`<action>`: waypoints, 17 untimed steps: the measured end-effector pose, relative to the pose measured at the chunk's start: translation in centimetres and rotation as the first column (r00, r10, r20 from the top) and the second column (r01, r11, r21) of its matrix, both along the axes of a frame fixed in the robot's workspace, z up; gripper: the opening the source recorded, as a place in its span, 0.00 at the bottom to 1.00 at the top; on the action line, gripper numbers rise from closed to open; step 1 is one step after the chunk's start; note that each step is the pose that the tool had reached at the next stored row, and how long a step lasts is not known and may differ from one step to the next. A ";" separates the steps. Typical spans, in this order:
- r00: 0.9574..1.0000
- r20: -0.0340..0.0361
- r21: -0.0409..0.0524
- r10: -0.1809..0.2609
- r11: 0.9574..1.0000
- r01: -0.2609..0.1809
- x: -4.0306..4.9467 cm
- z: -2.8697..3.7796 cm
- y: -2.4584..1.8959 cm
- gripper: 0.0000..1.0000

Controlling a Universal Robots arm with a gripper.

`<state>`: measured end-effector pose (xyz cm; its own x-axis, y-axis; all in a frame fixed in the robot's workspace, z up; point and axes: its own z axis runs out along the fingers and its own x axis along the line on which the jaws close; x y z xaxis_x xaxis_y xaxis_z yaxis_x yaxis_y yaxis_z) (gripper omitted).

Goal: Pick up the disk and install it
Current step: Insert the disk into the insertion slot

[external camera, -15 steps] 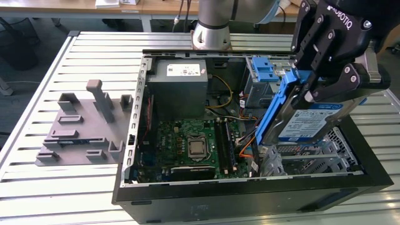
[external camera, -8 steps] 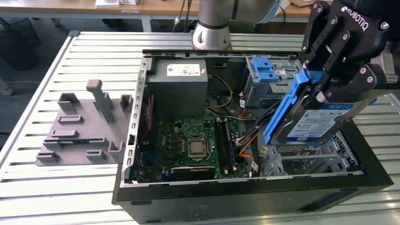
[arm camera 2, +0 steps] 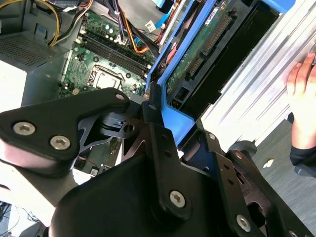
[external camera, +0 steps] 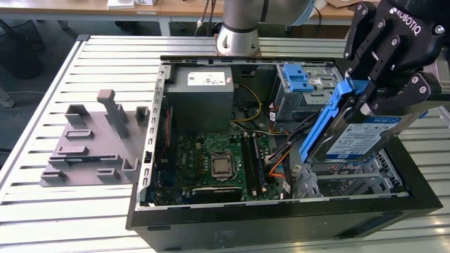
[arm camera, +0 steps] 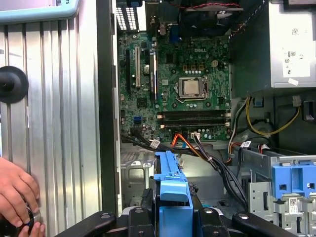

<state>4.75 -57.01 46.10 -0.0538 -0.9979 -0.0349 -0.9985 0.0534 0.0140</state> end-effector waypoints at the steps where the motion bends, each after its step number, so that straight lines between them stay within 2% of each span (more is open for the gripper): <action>1: 1.000 0.000 0.000 0.000 1.000 0.000 0.03 0.00 0.00 0.37; 17: 1.000 0.000 0.000 0.004 1.000 -0.004 1.50 -0.87 -0.16 0.37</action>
